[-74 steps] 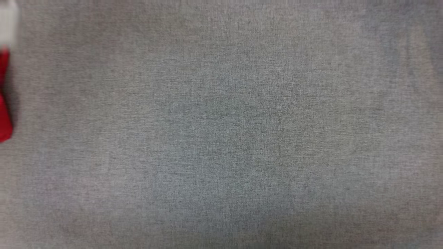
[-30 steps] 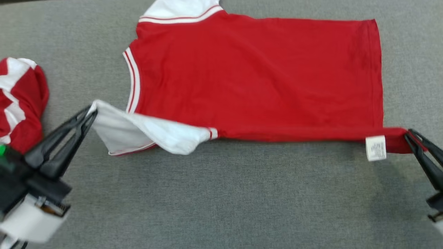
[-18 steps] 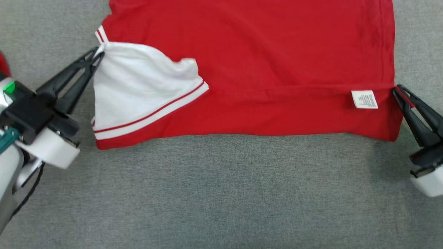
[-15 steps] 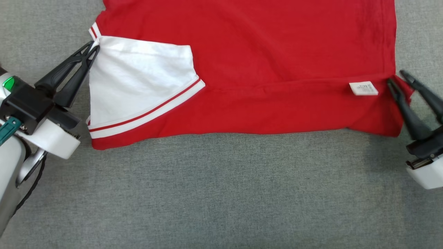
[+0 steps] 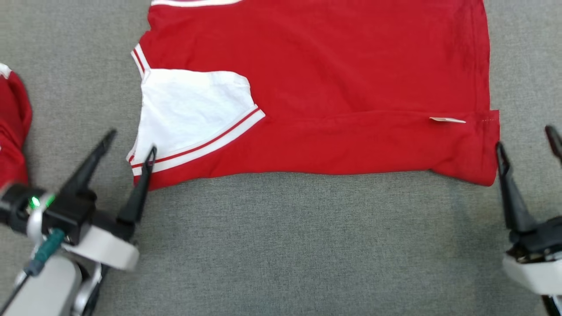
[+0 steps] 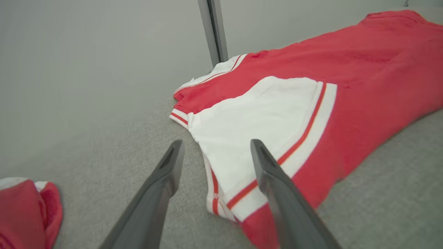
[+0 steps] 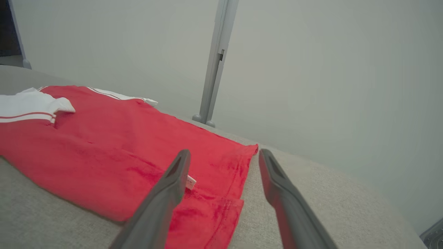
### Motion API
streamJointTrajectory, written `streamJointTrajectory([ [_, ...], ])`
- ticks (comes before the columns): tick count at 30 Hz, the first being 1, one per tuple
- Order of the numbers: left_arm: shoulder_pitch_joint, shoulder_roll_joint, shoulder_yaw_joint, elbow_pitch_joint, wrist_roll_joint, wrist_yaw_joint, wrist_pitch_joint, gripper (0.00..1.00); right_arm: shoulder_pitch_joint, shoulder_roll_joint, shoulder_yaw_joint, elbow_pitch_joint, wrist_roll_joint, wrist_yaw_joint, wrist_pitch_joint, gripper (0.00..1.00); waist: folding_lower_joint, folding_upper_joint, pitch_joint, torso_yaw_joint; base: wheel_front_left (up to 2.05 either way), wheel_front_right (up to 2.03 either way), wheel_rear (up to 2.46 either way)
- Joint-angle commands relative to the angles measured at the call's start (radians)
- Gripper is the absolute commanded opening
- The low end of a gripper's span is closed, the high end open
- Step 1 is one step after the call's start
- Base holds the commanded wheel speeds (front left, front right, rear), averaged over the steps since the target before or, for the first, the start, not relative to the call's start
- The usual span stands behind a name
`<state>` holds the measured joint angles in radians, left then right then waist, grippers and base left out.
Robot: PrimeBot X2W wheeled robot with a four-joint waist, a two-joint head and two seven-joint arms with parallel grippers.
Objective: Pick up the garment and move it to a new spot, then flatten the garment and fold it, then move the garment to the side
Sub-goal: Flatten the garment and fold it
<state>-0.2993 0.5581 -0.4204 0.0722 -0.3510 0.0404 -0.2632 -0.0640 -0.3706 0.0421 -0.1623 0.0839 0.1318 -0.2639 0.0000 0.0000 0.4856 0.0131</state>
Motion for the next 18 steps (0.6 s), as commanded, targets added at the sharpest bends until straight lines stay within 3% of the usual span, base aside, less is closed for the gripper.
streamJointTrajectory([
  [1, 0.012, 0.000, 0.005, -0.001, -0.005, 0.008, -0.001, 1.00, 0.007, 0.004, 0.001, 0.003, 0.006, -0.002, 0.000, 1.00, 0.0000, 0.0000, -0.013, 0.002, 0.00, 0.00, 0.00],
  [7, 0.121, -0.026, -0.005, 0.010, -0.018, 0.047, 0.000, 1.00, 0.030, 0.036, 0.040, 0.024, 0.013, -0.002, -0.001, 1.00, 0.0000, 0.0000, -0.030, -0.010, 0.00, 0.00, 0.00],
  [11, 0.106, -0.013, -0.016, 0.043, -0.018, 0.029, 0.019, 0.96, 0.022, 0.032, 0.057, 0.037, 0.029, -0.002, -0.001, 1.00, 0.0000, 0.0000, -0.021, -0.016, 0.00, 0.00, 0.00],
  [12, 0.098, -0.016, -0.017, 0.049, -0.023, 0.023, 0.022, 0.74, 0.022, 0.027, 0.062, 0.042, 0.034, -0.002, 0.000, 1.00, 0.0000, 0.0000, -0.019, -0.017, 0.00, 0.00, 0.00],
  [13, 0.094, -0.017, -0.016, 0.054, -0.028, 0.021, 0.022, 0.31, 0.021, 0.022, 0.064, 0.048, 0.040, -0.002, 0.000, 1.00, 0.0000, 0.0000, -0.018, -0.018, 0.00, 0.00, 0.00],
  [14, 0.092, -0.015, -0.015, 0.057, -0.030, 0.018, 0.022, 0.00, 0.022, 0.021, 0.065, 0.057, 0.047, -0.002, -0.001, 1.00, 0.0000, 0.0000, -0.017, -0.019, 0.00, 0.00, 0.00],
  [18, 0.087, -0.008, -0.019, 0.057, -0.024, 0.009, 0.016, 0.00, 0.032, 0.013, 0.060, 0.118, 0.044, -0.002, 0.000, 1.00, 0.0000, 0.0000, -0.021, -0.020, 0.00, 0.00, 0.00],
])
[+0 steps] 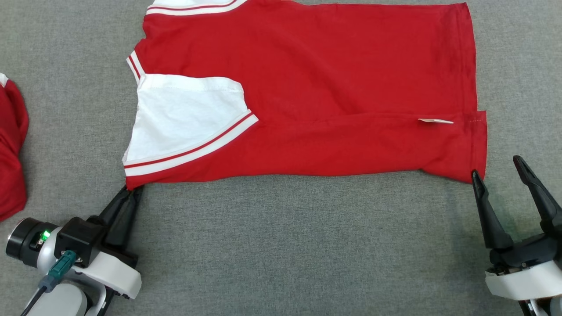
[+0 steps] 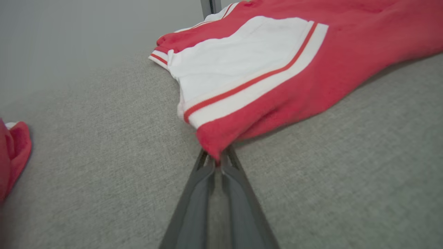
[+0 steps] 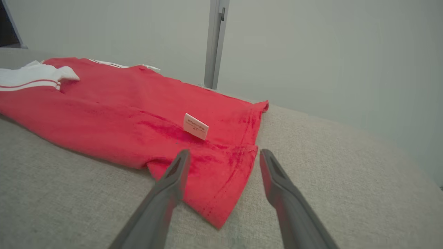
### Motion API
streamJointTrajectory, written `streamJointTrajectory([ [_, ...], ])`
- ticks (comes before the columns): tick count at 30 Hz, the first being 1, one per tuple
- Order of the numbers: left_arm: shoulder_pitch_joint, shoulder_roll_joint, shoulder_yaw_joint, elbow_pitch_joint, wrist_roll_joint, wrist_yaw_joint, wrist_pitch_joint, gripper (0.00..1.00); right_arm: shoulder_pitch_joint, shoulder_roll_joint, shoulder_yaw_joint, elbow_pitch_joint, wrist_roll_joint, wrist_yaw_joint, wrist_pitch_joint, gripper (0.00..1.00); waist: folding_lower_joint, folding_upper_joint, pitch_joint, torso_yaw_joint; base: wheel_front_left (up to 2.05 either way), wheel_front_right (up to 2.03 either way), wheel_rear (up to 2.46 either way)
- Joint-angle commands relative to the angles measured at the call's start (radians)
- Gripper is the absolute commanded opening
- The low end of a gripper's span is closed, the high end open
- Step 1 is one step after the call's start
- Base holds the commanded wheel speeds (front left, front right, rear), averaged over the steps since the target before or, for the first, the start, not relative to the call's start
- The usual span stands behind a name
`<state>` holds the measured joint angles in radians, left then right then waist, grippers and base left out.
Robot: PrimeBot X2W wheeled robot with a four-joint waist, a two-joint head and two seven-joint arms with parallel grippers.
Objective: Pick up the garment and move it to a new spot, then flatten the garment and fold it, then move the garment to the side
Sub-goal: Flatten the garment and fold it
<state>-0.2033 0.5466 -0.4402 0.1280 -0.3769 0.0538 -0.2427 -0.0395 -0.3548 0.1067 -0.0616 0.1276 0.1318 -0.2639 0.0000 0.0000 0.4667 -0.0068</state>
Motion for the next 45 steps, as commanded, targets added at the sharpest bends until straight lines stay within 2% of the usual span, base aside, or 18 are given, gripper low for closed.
streamJointTrajectory([
  [1, -0.009, 0.004, -0.002, 0.000, 0.005, -0.005, -0.005, 0.00, 0.008, -0.001, -0.004, 0.040, 0.008, -0.002, 0.000, 1.00, 0.0000, 0.0000, -0.004, 0.001, 0.00, 0.00, 0.00],
  [8, -0.006, 0.007, -0.015, -0.006, 0.015, -0.008, -0.009, 0.00, -0.044, -0.016, 0.057, 0.204, 0.091, -0.002, -0.001, 1.00, 0.0000, 0.0000, -0.016, 0.011, 0.00, 0.00, 0.00],
  [9, -0.009, 0.009, -0.018, -0.007, 0.019, -0.008, -0.009, 0.00, -0.049, -0.016, 0.067, 0.219, 0.100, -0.002, -0.001, 0.88, 0.0000, 0.0000, -0.016, 0.014, 0.00, 0.00, 0.00],
  [10, -0.012, 0.010, -0.021, -0.007, 0.019, -0.009, -0.009, 0.00, -0.058, -0.020, 0.074, 0.231, 0.103, -0.002, -0.001, 0.58, 0.0000, 0.0000, -0.016, 0.016, 0.00, 0.00, 0.00],
  [11, -0.015, 0.011, -0.021, -0.008, 0.020, -0.010, -0.009, 0.00, -0.066, -0.023, 0.085, 0.238, 0.111, -0.002, -0.001, 0.41, 0.0000, 0.0000, -0.015, 0.018, 0.00, 0.00, 0.00],
  [12, -0.017, 0.012, -0.023, -0.008, 0.020, -0.011, -0.009, 0.00, -0.073, -0.024, 0.094, 0.247, 0.121, -0.002, 0.000, 0.00, 0.0000, 0.0000, -0.015, 0.020, 0.00, 0.00, 0.00],
  [18, -0.028, 0.018, -0.032, -0.008, 0.025, -0.016, -0.004, 0.00, -0.107, -0.050, 0.141, 0.297, 0.150, -0.002, 0.000, 0.00, 0.0000, 0.0000, -0.012, 0.023, 0.00, 0.00, 0.00],
  [26, -0.020, 0.051, -0.045, -0.043, 0.034, -0.030, 0.006, 0.00, -0.082, -0.125, 0.088, 0.269, 0.136, -0.002, -0.001, 0.00, 0.0000, 0.0000, -0.029, 0.019, 0.00, 0.00, 0.00],
  [32, 0.032, 0.091, -0.048, -0.147, 0.013, -0.041, 0.042, 0.00, -0.033, -0.205, 0.062, 0.224, 0.147, -0.002, 0.000, 0.00, 0.0000, 0.0000, -0.043, 0.018, 0.00, 0.00, 0.00],
  [36, 0.094, 0.125, -0.058, -0.226, -0.028, -0.051, 0.108, 0.00, 0.005, -0.241, 0.050, 0.196, 0.163, -0.002, 0.000, 0.00, 0.0000, 0.0000, -0.050, 0.024, 0.00, 0.00, 0.00],
  [45, 0.249, 0.167, -0.068, -0.319, -0.077, -0.011, 0.158, 0.00, 0.199, -0.275, 0.041, 0.149, 0.194, -0.002, 0.000, 0.00, 0.0000, 0.0000, -0.074, 0.037, 0.00, 0.00, 0.00],
])
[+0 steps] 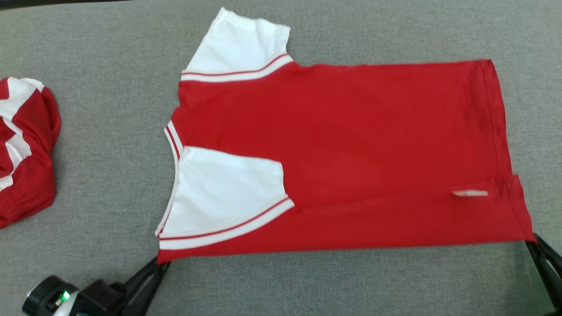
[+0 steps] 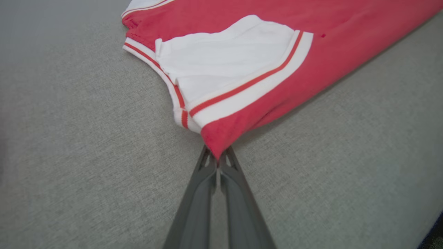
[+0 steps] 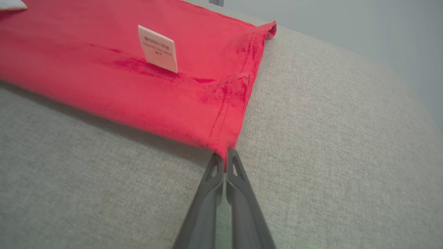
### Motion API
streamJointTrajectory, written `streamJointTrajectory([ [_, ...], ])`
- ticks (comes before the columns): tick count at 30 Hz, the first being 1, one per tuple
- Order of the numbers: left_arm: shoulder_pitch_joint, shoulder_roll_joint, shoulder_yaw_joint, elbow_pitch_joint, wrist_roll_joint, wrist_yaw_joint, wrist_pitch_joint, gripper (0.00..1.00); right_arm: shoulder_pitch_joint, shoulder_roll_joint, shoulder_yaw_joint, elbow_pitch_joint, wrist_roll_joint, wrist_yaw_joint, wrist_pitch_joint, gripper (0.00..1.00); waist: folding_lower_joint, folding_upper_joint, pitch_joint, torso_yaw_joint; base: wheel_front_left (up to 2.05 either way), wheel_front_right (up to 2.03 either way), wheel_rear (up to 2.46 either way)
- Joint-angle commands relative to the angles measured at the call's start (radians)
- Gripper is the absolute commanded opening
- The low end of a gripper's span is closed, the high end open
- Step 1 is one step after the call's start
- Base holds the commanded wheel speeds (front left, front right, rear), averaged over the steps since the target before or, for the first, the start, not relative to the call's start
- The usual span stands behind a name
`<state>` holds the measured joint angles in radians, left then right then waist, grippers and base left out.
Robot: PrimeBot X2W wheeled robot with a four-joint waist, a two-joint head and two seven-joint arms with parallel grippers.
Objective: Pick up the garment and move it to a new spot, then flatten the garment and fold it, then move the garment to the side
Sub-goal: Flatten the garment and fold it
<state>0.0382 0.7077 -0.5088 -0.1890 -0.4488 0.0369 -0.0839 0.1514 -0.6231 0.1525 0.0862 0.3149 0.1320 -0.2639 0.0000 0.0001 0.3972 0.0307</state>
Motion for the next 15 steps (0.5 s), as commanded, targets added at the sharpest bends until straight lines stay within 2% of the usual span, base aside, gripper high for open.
streamJointTrajectory([
  [1, 0.023, 0.007, 0.002, -0.008, -0.012, 0.014, -0.002, 0.00, 0.030, -0.008, -0.011, -0.005, 0.008, -0.003, 0.000, 0.00, 0.0000, -0.0001, -0.008, 0.000, 0.00, 0.00, 0.00],
  [8, 0.108, 0.022, 0.002, -0.045, -0.040, 0.048, 0.019, 0.00, 0.167, 0.020, -0.076, -0.068, 0.036, -0.003, -0.001, 0.00, 0.0000, -0.0001, -0.027, -0.004, 0.00, 0.00, 0.00],
  [10, 0.118, 0.023, -0.003, -0.049, -0.053, 0.043, 0.031, 0.00, 0.178, 0.021, -0.072, -0.083, 0.043, -0.003, -0.001, 0.00, 0.0000, -0.0001, -0.027, -0.007, 0.00, 0.00, 0.00],
  [11, 0.111, 0.019, -0.006, -0.046, -0.061, 0.042, 0.042, 0.32, 0.182, 0.019, -0.063, -0.087, 0.028, -0.003, 0.000, 0.94, 0.0000, -0.0001, -0.027, -0.009, 0.00, 0.00, 0.00],
  [12, 0.111, 0.019, -0.006, -0.046, -0.061, 0.042, 0.042, 0.32, 0.182, 0.019, -0.063, -0.087, 0.028, -0.003, 0.000, 0.94, 0.0000, -0.0001, -0.027, -0.009, 0.00, 0.00, 0.00],
  [13, 0.109, 0.014, -0.008, -0.046, -0.069, 0.042, 0.049, 0.47, 0.174, 0.025, -0.065, -0.095, 0.025, -0.003, 0.000, 1.00, 0.0000, -0.0001, -0.027, -0.011, 0.00, 0.00, 0.00],
  [14, 0.110, 0.006, -0.005, -0.044, -0.086, 0.053, 0.069, 1.00, 0.169, 0.029, -0.072, -0.102, 0.016, -0.003, 0.000, 1.00, 0.0000, -0.0001, -0.027, -0.016, 0.00, 0.00, 0.00],
  [15, 0.114, 0.004, -0.002, -0.045, -0.093, 0.059, 0.080, 1.00, 0.170, 0.027, -0.078, -0.105, 0.012, -0.003, 0.000, 1.00, 0.0000, -0.0001, -0.027, -0.018, 0.00, 0.00, 0.00],
])
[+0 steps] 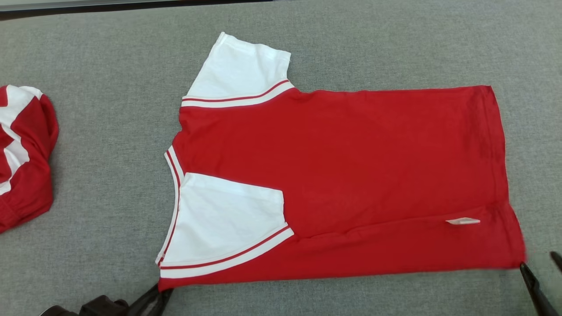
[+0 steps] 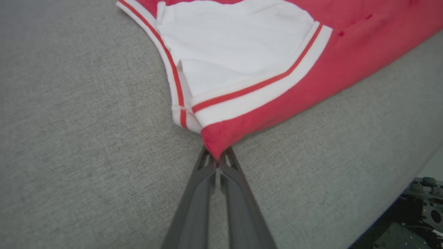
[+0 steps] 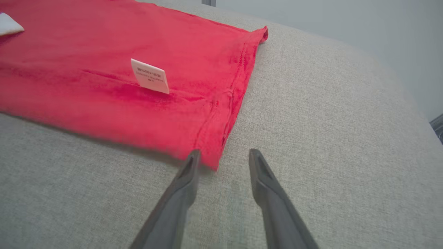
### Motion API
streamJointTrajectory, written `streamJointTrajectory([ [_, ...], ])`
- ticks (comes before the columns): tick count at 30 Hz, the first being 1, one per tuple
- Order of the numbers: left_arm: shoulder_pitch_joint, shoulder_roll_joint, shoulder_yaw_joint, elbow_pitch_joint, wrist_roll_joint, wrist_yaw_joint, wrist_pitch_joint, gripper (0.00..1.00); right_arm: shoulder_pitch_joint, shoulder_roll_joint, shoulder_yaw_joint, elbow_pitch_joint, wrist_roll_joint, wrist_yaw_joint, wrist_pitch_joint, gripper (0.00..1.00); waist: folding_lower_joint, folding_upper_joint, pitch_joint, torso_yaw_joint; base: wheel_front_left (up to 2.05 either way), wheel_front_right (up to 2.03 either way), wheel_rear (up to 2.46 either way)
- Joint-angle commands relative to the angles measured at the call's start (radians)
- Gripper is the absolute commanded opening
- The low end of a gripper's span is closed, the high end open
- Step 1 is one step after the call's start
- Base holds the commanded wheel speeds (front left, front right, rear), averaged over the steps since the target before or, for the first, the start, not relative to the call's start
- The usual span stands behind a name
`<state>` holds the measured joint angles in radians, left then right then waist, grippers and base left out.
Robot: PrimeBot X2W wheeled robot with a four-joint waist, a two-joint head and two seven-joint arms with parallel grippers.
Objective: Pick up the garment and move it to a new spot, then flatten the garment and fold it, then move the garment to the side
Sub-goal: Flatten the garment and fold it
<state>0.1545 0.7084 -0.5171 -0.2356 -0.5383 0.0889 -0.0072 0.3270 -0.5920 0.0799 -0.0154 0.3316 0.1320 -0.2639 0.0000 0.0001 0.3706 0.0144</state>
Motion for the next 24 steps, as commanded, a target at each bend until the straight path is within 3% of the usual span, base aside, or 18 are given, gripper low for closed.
streamJointTrajectory([
  [1, 0.005, 0.004, 0.009, -0.001, -0.011, 0.015, 0.014, 1.00, -0.002, -0.006, -0.016, -0.007, -0.011, -0.003, 0.000, 1.00, 0.0000, -0.0001, 0.000, -0.004, 0.00, 0.00, 0.00],
  [4, 0.028, 0.014, 0.019, -0.009, -0.033, 0.032, 0.039, 1.00, 0.007, -0.005, -0.048, -0.013, -0.017, -0.003, 0.000, 1.00, 0.0000, -0.0001, 0.000, -0.008, 0.00, 0.00, 0.00],
  [8, 0.047, 0.056, 0.079, -0.067, -0.061, 0.087, 0.079, 1.00, 0.001, 0.004, -0.130, -0.035, -0.037, -0.003, -0.001, 1.00, 0.0000, -0.0001, -0.006, -0.019, 0.00, 0.00, 0.00],
  [12, -0.015, 0.084, 0.193, -0.152, -0.115, 0.134, 0.087, 1.00, -0.089, 0.047, -0.174, -0.097, -0.062, -0.002, -0.001, 1.00, 0.0000, -0.0001, -0.002, -0.029, 0.00, 0.00, 0.00],
  [14, -0.090, 0.110, 0.257, -0.179, -0.133, 0.139, 0.101, 1.00, -0.130, 0.073, -0.144, -0.123, -0.074, -0.002, -0.001, 1.00, 0.0000, -0.0001, 0.004, -0.028, 0.00, 0.00, 0.00],
  [17, -0.247, 0.127, 0.296, -0.187, -0.183, 0.097, 0.154, 1.00, -0.203, 0.072, -0.070, -0.136, -0.085, -0.002, -0.001, 1.00, 0.0000, -0.0001, 0.027, -0.031, 0.00, 0.00, 0.00],
  [20, -0.460, 0.132, 0.273, -0.135, -0.205, 0.025, 0.221, 1.00, -0.280, 0.080, -0.014, -0.133, -0.093, -0.002, 0.000, 1.00, 0.0000, -0.0001, 0.068, -0.039, 0.00, 0.00, 0.00],
  [24, -0.755, 0.062, 0.165, 0.041, -0.215, -0.072, 0.345, 1.00, -0.377, 0.102, 0.041, -0.126, -0.104, -0.002, 0.000, 1.00, 0.0000, -0.0001, 0.131, -0.055, 0.00, 0.00, 0.00],
])
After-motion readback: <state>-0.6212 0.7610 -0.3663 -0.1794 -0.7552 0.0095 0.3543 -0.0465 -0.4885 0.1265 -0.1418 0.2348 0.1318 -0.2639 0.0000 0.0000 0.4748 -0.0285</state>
